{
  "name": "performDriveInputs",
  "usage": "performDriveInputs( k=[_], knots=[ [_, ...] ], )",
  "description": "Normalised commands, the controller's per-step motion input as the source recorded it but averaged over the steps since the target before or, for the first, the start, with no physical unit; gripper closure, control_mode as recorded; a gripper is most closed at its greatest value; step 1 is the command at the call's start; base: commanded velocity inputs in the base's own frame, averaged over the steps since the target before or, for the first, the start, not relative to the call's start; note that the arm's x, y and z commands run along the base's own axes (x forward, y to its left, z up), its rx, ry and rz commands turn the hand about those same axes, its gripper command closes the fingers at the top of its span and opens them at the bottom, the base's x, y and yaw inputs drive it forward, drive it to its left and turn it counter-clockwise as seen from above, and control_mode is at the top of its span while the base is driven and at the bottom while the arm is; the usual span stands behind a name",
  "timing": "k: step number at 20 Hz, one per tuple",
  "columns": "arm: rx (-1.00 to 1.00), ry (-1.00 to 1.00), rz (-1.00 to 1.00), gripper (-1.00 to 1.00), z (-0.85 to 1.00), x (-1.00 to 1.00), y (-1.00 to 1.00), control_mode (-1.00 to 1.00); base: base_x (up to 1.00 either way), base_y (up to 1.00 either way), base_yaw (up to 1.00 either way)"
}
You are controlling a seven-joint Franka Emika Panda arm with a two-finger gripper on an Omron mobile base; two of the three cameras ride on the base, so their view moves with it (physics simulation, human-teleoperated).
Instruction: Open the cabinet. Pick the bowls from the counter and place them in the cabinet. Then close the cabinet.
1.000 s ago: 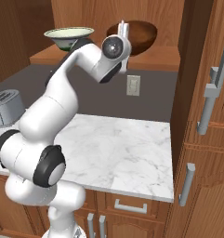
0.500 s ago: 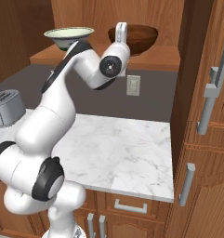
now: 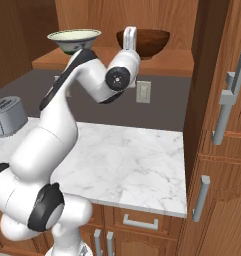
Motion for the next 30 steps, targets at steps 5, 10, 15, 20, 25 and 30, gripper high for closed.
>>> performDriveInputs(
  k=[5, 10, 15, 20, 25, 30],
  knots=[
    [0.00, 0.14, 0.00, -1.00, 0.25, -0.62, 0.00, -1.00, 0.00, 0.00, 0.00],
    [0.00, 0.01, 0.00, -1.00, 0.07, -0.87, 0.00, -1.00, 0.00, 0.00, 0.00],
    [0.00, -0.07, 0.00, -1.00, 0.06, -0.95, 0.00, -1.00, 0.00, 0.00, 0.00],
    [0.00, -0.05, 0.00, -1.00, 0.00, -0.83, 0.00, -1.00, 0.00, 0.00, 0.00],
    [0.00, 0.00, 0.00, -1.00, 0.05, -0.67, 0.00, -1.00, 0.00, 0.00, 0.00],
    [0.00, 0.02, 0.00, -1.00, 0.16, -0.61, -0.02, -1.00, 0.00, 0.00, 0.00]
  ],
)
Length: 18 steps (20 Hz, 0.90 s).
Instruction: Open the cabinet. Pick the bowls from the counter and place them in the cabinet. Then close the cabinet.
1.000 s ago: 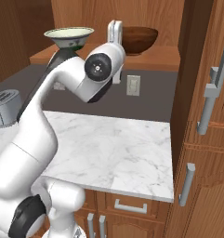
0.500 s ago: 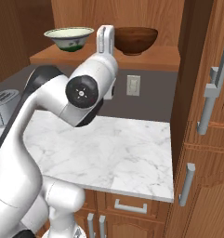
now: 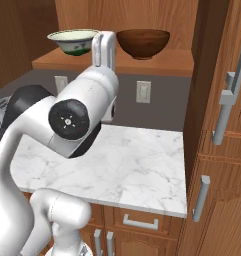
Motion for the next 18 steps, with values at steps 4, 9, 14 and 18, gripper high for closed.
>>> performDriveInputs(
  k=[4, 9, 14, 18],
  knots=[
    [0.00, 0.02, 0.00, -1.00, 0.19, -0.62, -0.09, -1.00, 0.00, 0.00, 0.00],
    [0.00, 0.03, 0.00, -1.00, 0.01, -0.59, -0.10, -1.00, 0.00, 0.00, 0.00],
    [0.00, 0.00, 0.00, -1.00, -0.03, -0.46, -0.13, -1.00, 0.00, 0.00, 0.00],
    [0.00, 0.00, 0.00, -1.00, -0.06, -0.13, -0.03, -1.00, 0.00, 0.00, 0.00]
  ],
)
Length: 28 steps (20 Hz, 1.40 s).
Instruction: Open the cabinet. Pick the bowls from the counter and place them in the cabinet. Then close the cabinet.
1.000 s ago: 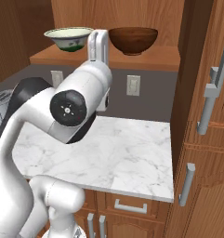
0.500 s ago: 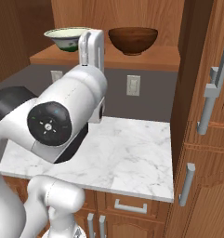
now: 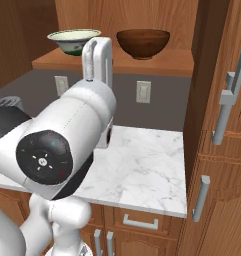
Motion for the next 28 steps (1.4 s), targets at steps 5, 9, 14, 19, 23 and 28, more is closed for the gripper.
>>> performDriveInputs(
  k=[5, 9, 14, 19, 23, 28],
  knots=[
    [0.02, 0.00, 0.00, -1.00, -0.09, -0.09, -0.36, -1.00, 0.00, 0.00, 0.00],
    [0.00, 0.00, 0.00, -1.00, -0.21, -0.02, -0.17, -1.00, 0.00, 0.00, 0.00],
    [0.00, 0.00, 0.00, -1.00, -0.34, -0.11, -0.20, -1.00, 0.00, 0.00, 0.00],
    [0.01, 0.00, 0.00, -1.00, -0.21, -0.01, -0.18, -1.00, 0.00, 0.00, 0.00],
    [0.07, 0.00, 0.00, -1.00, -0.10, -0.09, -0.53, -1.00, 0.00, 0.00, 0.00],
    [0.06, 0.00, 0.00, -1.00, -0.09, -0.16, -0.51, -1.00, 0.00, 0.00, 0.00]
  ],
)
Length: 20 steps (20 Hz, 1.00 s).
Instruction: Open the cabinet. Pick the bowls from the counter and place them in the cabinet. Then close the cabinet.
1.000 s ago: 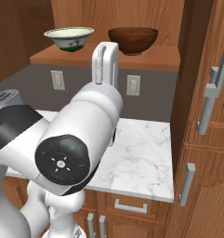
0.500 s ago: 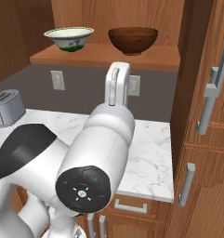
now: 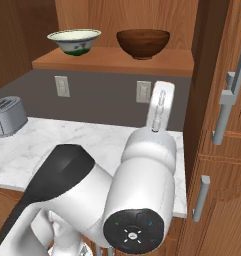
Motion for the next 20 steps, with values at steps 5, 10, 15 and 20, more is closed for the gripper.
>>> performDriveInputs(
  k=[5, 10, 15, 20],
  knots=[
    [0.02, 0.00, 0.05, -1.00, -0.16, -0.47, -0.20, -1.00, 0.00, 0.00, 0.00],
    [0.02, 0.00, 0.08, -1.00, -0.03, -0.54, -0.21, -1.00, 0.00, 0.00, 0.00],
    [0.05, 0.00, 0.13, -1.00, 0.02, -0.23, -0.46, -1.00, 0.00, 0.00, 0.00],
    [0.04, 0.00, 0.09, -1.00, 0.21, -0.24, -0.42, -1.00, 0.00, 0.00, 0.00]
  ],
)
